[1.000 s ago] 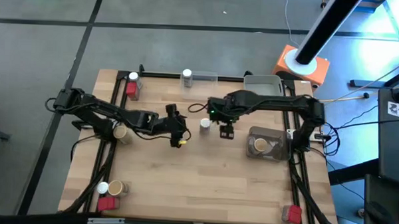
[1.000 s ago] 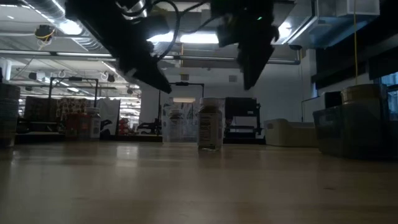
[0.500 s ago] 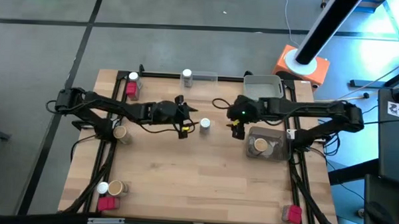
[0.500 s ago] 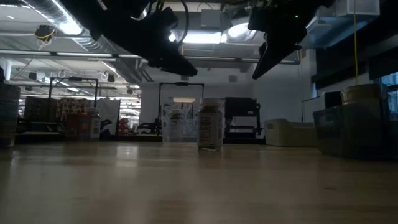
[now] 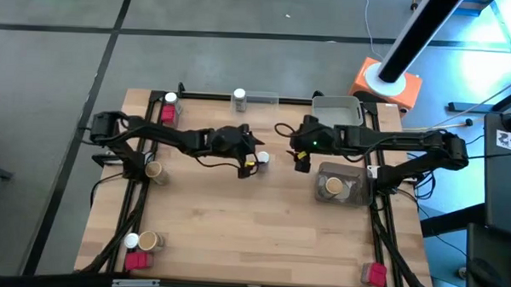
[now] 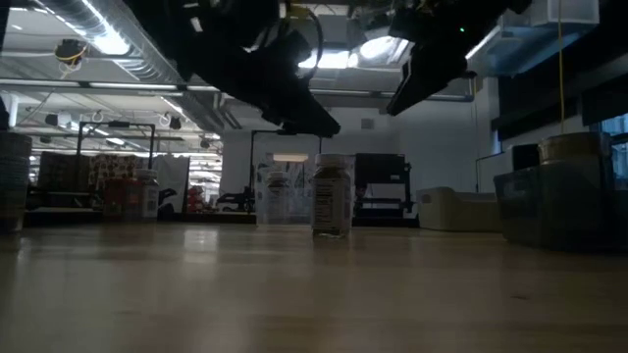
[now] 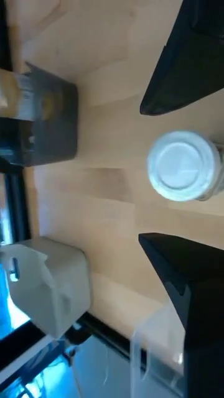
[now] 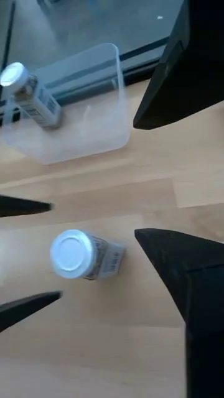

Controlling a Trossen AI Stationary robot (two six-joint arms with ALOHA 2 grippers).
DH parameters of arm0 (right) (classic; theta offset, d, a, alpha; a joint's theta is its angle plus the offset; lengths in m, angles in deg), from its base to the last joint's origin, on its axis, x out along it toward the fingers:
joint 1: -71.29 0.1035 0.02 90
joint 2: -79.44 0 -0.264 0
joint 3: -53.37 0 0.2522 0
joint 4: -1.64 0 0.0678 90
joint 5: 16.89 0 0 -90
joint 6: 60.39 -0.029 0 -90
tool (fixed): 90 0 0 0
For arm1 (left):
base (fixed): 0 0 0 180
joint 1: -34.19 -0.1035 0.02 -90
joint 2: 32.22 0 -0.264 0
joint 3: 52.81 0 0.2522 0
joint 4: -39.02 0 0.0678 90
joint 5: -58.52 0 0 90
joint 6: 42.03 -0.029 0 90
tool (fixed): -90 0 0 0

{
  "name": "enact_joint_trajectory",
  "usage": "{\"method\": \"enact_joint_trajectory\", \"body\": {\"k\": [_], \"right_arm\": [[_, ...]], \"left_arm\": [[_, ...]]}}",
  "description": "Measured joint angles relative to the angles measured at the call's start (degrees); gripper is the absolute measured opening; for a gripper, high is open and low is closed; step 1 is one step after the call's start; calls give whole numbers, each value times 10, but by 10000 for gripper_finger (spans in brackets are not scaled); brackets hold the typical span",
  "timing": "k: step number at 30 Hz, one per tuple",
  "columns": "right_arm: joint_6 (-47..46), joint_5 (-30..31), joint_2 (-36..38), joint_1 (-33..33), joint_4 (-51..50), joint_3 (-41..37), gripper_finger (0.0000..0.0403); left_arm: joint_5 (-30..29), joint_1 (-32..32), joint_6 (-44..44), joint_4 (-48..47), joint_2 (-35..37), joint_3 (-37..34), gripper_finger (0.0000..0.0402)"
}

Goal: Sort spices by type
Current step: Put the bottom right white seasoning bottle into the transparent bin

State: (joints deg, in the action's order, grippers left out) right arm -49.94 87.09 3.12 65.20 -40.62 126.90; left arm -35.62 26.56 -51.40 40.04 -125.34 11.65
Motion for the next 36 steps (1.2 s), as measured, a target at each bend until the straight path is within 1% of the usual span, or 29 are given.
{"method": "enact_joint_trajectory", "body": {"k": [3,8,9,13,18,23,27,29,31,36], "right_arm": [[2,-6,0,0,13,0,275],[-2,-15,0,0,20,0,275],[-4,-15,0,0,21,0,275],[-8,-15,0,0,38,0,275],[-8,-16,0,0,64,0,275],[-10,-16,-8,0,65,0,275],[-2,-16,-21,0,86,-11,275],[3,-16,-25,0,90,-11,275],[4,-15,-24,0,92,-11,275],[4,-15,-24,0,92,-11,275]], "left_arm": [[28,-9,0,-2,-17,3,307],[39,-23,-7,-5,-33,3,306],[48,-25,-8,-6,-35,3,306],[113,-31,-11,1,-50,3,306],[119,-30,-25,38,-74,3,306],[119,-30,-33,47,-77,3,305],[119,-30,-33,48,-77,3,305],[119,-30,-34,44,-77,3,296],[119,-30,-36,42,-77,3,280],[119,-32,-44,42,-77,3,221]]}}
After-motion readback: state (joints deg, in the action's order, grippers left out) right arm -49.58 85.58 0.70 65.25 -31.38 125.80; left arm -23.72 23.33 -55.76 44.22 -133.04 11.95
